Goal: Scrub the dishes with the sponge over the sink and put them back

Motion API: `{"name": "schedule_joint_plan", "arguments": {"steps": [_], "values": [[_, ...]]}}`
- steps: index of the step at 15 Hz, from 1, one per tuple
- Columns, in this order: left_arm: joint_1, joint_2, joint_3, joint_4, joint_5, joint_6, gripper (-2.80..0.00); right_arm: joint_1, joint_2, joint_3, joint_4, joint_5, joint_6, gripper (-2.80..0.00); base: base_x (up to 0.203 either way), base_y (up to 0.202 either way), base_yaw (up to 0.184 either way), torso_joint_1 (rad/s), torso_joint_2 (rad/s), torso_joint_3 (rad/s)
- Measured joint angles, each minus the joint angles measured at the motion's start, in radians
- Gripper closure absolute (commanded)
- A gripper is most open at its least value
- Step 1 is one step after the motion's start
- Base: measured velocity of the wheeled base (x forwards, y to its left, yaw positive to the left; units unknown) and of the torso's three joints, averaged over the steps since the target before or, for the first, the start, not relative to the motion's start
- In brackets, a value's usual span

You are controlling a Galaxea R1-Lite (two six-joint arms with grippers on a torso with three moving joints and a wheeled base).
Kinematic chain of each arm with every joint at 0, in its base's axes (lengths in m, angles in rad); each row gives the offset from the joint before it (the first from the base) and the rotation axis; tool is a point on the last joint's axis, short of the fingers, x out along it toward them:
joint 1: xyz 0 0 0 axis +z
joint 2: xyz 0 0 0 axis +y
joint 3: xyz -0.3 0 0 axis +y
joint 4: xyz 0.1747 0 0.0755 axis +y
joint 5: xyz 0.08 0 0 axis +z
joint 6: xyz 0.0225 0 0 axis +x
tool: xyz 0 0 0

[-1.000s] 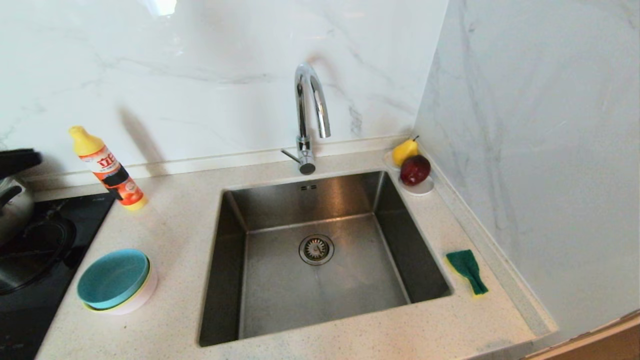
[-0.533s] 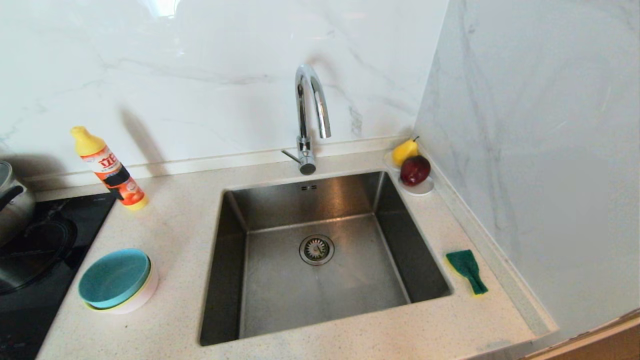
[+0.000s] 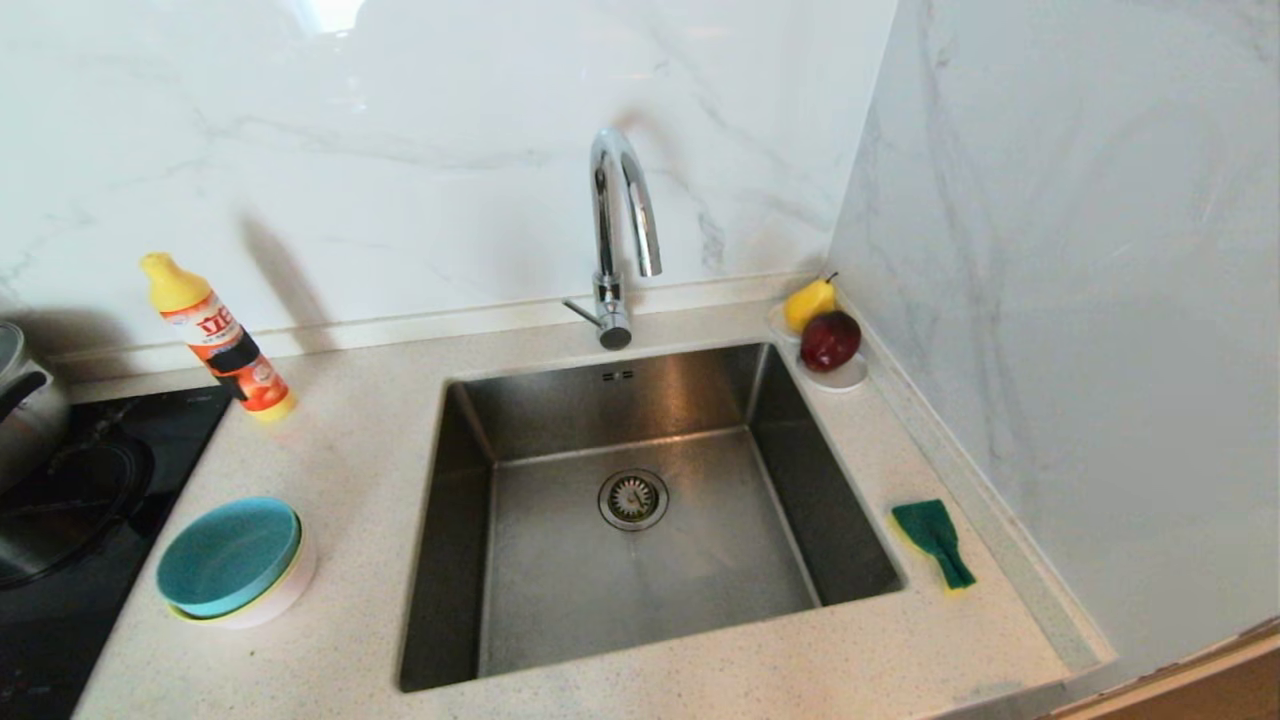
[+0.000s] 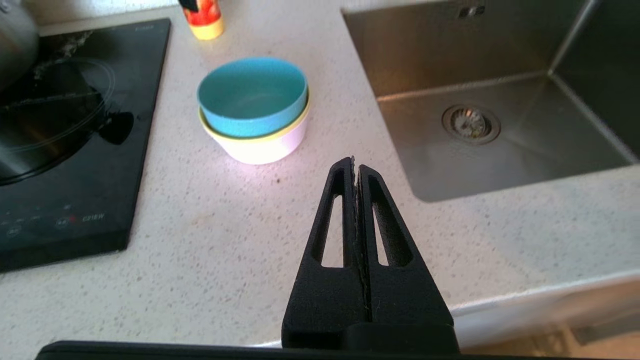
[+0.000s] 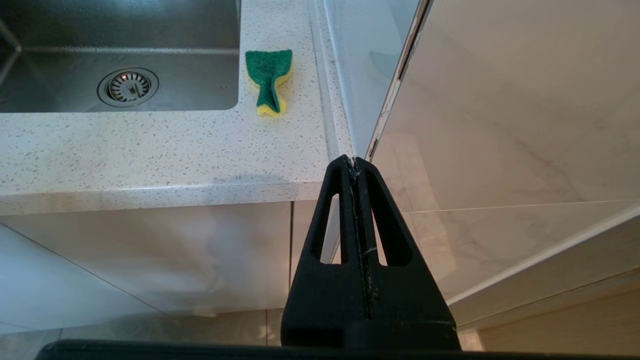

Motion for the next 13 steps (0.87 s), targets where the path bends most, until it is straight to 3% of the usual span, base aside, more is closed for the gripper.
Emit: {"name": "schedule_joint_plan", "arguments": {"steps": [8, 11, 13], "values": [[0.0, -0.007, 0.004, -0.003, 0.002, -0.03, 0.0, 0.0, 0.0, 0.0, 0.0, 0.002, -0.012, 0.0, 0.0, 0.0, 0.0, 0.0, 0.0, 0.0], [0.0, -0.007, 0.004, -0.003, 0.002, -0.031, 0.0, 0.0, 0.0, -0.002, 0.0, -0.004, 0.059, 0.0, 0.0, 0.0, 0.0, 0.0, 0.0, 0.0], [0.0, -0.007, 0.004, -0.004, 0.003, -0.031, 0.0, 0.0, 0.001, -0.001, 0.0, -0.004, 0.061, 0.0, 0.0, 0.0, 0.0, 0.0, 0.0, 0.0]]}}
